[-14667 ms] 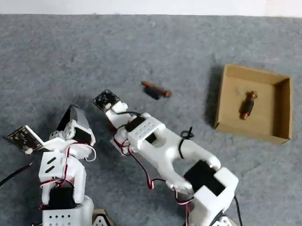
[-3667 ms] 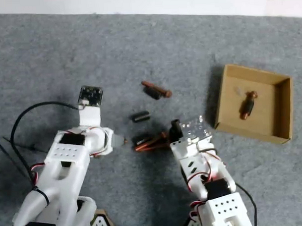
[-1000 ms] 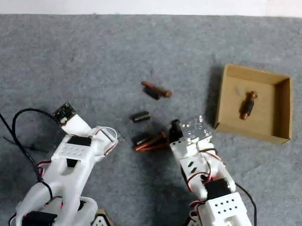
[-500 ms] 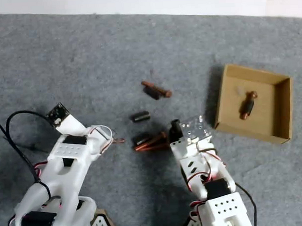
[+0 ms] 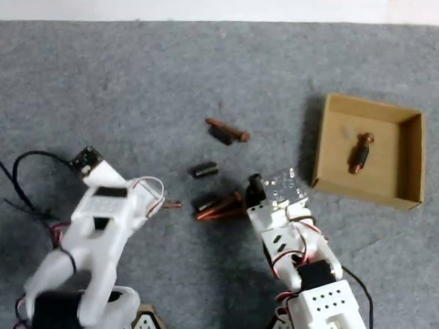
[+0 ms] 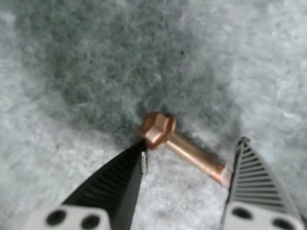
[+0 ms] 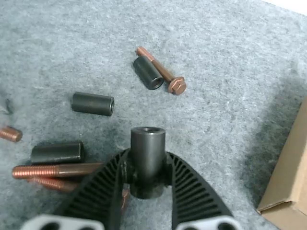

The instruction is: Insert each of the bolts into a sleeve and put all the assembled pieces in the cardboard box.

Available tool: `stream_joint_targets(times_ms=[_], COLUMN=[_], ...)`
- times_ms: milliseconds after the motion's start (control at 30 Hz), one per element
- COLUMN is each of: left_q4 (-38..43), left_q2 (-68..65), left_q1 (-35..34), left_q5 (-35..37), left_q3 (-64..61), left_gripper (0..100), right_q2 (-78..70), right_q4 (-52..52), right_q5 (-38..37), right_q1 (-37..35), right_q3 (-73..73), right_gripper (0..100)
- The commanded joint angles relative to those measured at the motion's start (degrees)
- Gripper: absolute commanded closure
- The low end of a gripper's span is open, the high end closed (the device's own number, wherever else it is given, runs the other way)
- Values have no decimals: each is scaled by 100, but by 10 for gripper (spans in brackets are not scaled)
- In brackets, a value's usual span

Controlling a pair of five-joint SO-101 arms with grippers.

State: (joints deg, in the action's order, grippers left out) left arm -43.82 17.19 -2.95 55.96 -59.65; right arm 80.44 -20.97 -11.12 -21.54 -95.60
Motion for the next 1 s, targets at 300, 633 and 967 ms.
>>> stream_joint_targets(times_ms=[300,633,967], left_q4=[-1398,-1380,-1415], left_q2=[-1490,-1481,-998], left_q1=[-154,-462,-462], left_q5=[44,0,-290], left_q3=[1516,1692,1587], left_gripper=[796,997,996], right_q2=[110,110,119], right_q4=[180,163,180], right_q5=[-185,-325,-334], right_q1=[48,48,4], right_q3=[-75,-84,-75], right_gripper=[989,989,989])
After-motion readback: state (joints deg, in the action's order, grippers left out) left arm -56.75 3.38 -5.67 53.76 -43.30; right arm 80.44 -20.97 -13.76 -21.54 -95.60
